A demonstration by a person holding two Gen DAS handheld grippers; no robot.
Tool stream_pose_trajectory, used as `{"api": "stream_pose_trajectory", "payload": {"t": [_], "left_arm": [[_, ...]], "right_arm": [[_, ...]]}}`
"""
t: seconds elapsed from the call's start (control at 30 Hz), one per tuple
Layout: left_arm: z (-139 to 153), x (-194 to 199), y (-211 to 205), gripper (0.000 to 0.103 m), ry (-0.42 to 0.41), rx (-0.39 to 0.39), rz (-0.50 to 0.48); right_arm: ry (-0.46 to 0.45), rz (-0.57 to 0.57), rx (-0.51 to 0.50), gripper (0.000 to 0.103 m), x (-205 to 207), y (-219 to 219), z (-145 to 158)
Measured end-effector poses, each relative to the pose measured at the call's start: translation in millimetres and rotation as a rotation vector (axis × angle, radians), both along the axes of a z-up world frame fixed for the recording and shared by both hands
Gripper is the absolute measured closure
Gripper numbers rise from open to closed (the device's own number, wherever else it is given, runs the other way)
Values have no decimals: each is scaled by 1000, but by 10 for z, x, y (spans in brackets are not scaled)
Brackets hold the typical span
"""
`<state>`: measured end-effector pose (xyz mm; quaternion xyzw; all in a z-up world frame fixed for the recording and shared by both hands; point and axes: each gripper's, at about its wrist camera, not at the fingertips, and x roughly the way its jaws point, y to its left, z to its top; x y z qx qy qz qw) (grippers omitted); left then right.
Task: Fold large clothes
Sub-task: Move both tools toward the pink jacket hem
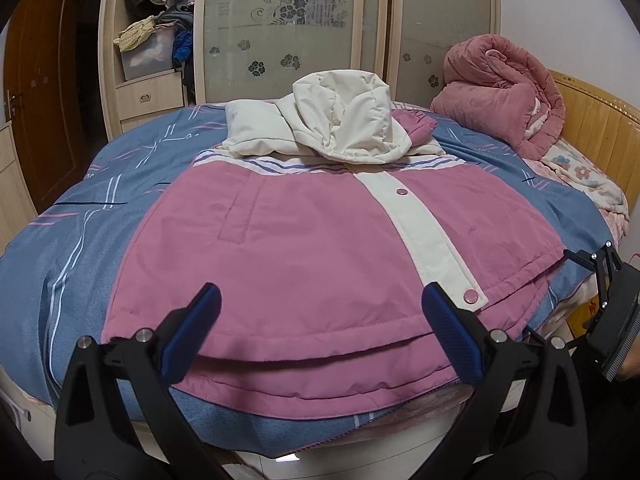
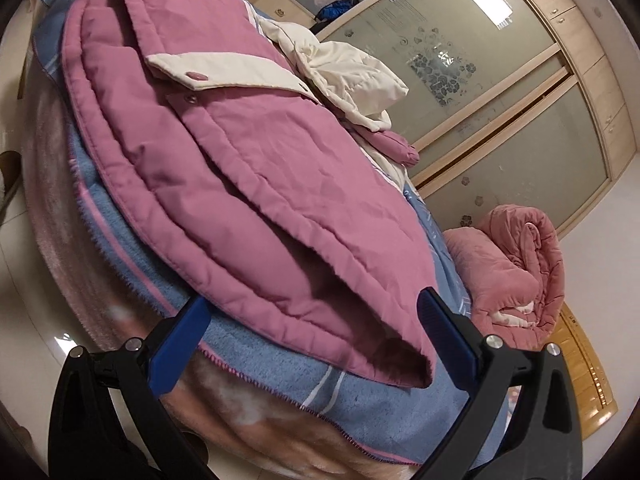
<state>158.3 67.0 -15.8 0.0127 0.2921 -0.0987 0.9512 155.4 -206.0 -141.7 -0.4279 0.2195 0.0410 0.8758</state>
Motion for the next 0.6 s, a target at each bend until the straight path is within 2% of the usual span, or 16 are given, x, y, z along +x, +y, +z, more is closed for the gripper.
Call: {"api": "stream_pose_trajectory", "payload": {"t": [0.3, 0.4, 0.5, 0.6], "left_arm": [[9, 0, 25, 2, 2, -8, -6], [4, -9, -4, 2, 8, -1, -34], [-43, -26, -128, 2, 23, 57, -97], [-172, -99, -356, 2, 33, 227, -224]], "right_arm": [[-100, -20, 37, 1, 24, 1, 186], [-88, -22, 43, 1, 60, 28, 212], [-92, -8, 43, 1, 82, 98, 255], [-91, 1, 78, 1, 115, 140, 351]]}}
